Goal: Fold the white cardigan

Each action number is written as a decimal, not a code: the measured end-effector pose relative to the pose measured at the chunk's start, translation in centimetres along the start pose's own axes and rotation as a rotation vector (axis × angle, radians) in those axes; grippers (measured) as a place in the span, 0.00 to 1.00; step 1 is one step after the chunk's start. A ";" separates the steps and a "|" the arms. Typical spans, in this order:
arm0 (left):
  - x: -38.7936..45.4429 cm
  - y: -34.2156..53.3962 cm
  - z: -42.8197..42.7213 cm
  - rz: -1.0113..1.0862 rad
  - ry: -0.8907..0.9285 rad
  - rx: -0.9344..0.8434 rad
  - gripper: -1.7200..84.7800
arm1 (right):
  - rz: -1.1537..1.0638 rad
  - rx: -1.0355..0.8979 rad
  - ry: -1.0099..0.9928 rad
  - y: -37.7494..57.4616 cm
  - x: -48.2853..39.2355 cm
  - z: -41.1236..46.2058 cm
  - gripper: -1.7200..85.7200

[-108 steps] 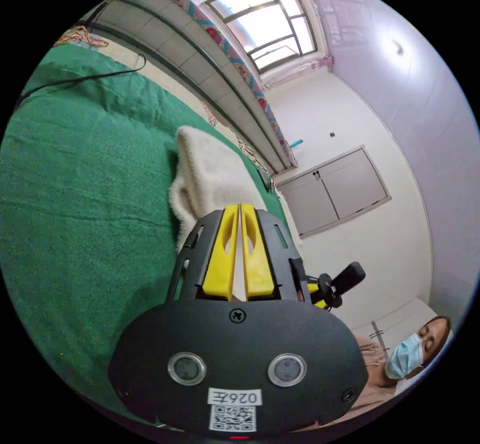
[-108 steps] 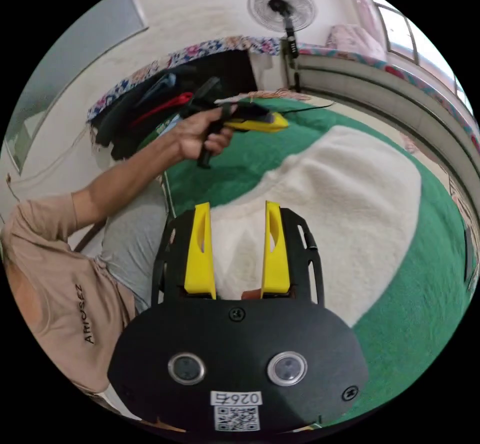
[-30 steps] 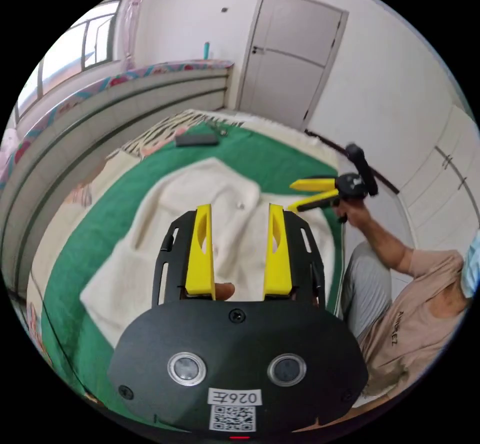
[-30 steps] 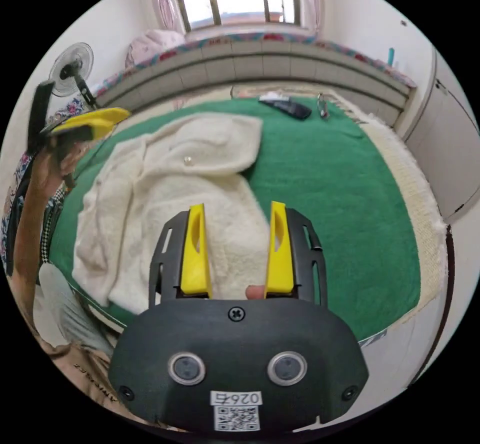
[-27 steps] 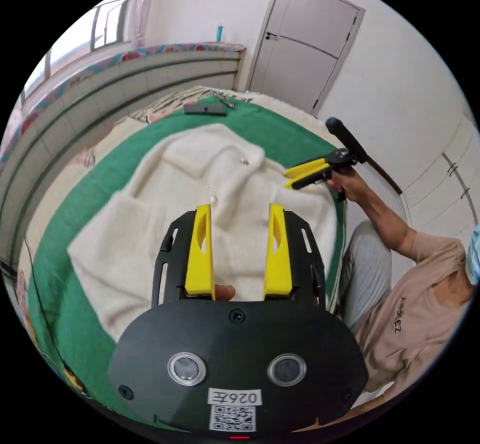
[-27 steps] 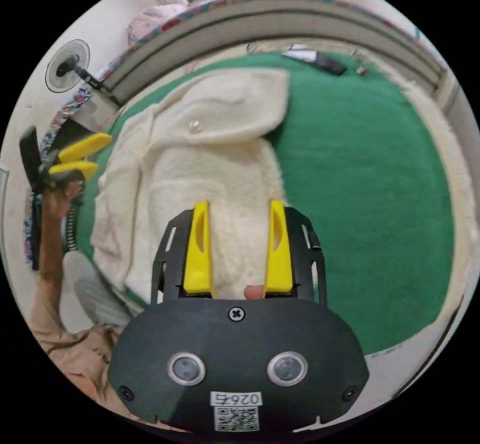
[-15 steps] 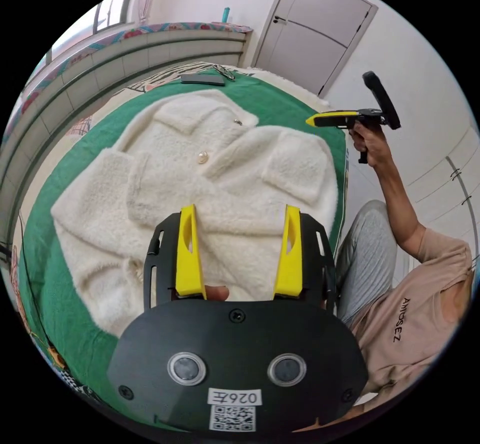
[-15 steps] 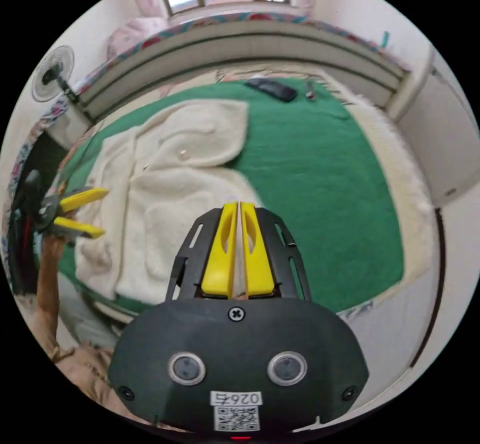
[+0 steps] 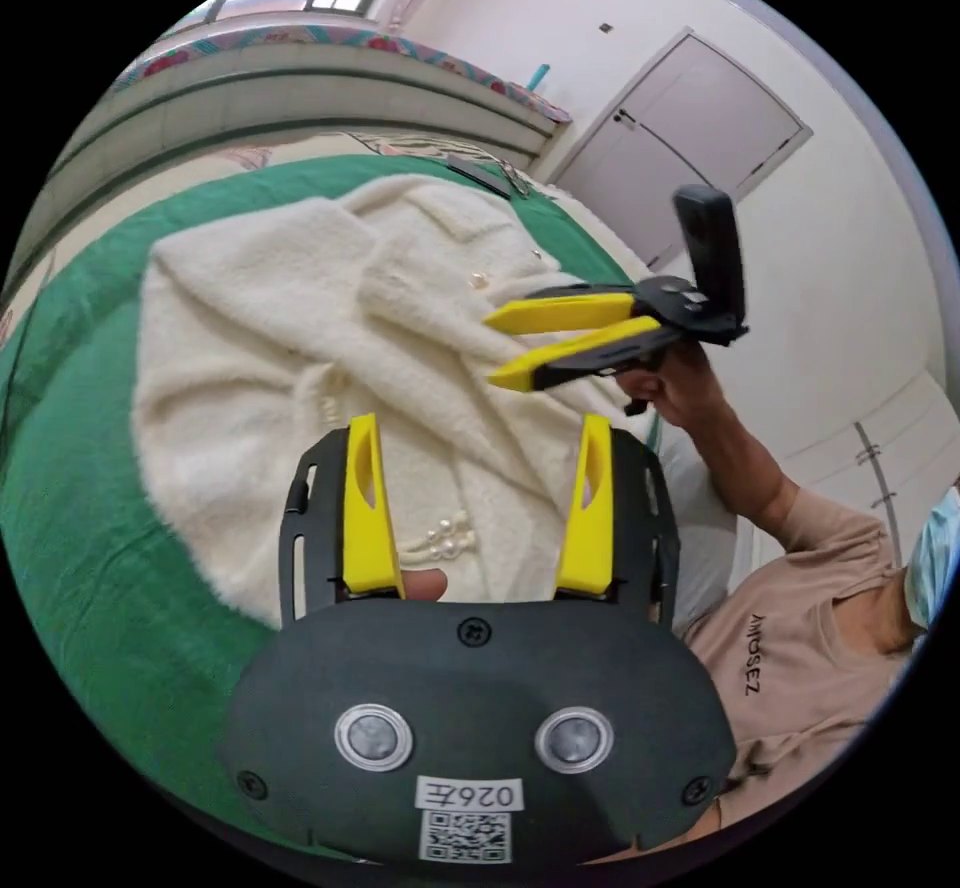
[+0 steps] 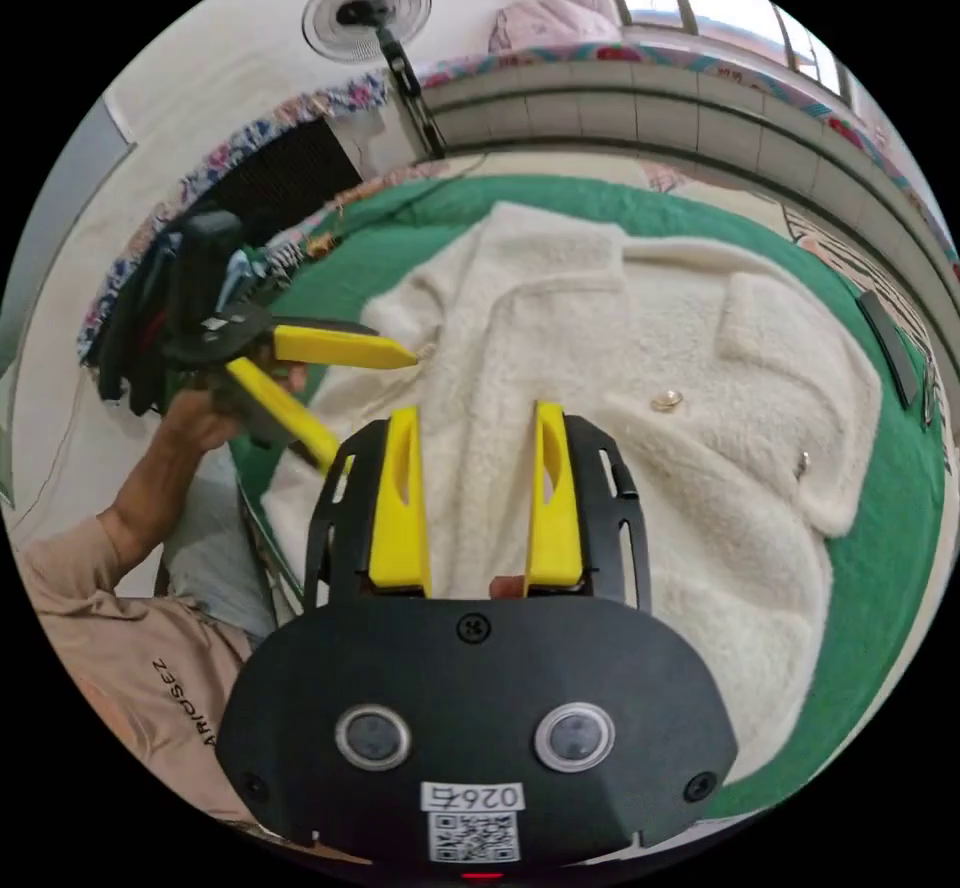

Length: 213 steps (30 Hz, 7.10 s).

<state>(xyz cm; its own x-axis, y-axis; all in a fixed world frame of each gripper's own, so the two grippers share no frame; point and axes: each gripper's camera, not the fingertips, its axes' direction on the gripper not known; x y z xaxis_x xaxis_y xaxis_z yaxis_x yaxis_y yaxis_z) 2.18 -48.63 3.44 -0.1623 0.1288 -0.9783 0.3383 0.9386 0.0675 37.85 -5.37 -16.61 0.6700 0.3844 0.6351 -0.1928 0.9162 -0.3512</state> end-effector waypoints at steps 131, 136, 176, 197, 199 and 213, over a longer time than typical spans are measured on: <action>-25.3 -18.8 -31.6 -0.387 -0.127 0.090 0.32 | 0.550 0.160 -0.069 -12.5 40.1 -20.9 0.23; -22.6 -22.4 -27.0 -0.331 -0.491 -0.124 0.05 | 0.362 -0.001 0.199 -18.3 36.1 -17.7 0.07; -2.4 3.1 -9.0 0.457 -0.771 -0.274 0.15 | -0.301 -0.018 0.443 -13.0 16.5 2.6 0.15; -0.1 4.6 1.1 0.765 -0.933 -0.439 0.09 | -0.416 -0.156 0.663 -15.7 16.1 12.5 0.16; -0.4 4.2 0.9 0.758 -0.918 -0.451 0.07 | -0.429 -0.197 0.669 -16.3 16.3 13.7 0.15; -6.8 0.2 -13.8 0.396 -0.496 -0.052 0.02 | -0.301 -0.073 0.317 -16.5 18.5 8.2 0.01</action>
<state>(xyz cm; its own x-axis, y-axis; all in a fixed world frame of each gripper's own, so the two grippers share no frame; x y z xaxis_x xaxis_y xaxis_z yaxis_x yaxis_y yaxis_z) -9.45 -44.92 12.86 0.4187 0.3173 -0.8509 0.2373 0.8662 0.4398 47.59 -12.49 6.59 0.8773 0.0378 0.4784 0.0883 0.9672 -0.2382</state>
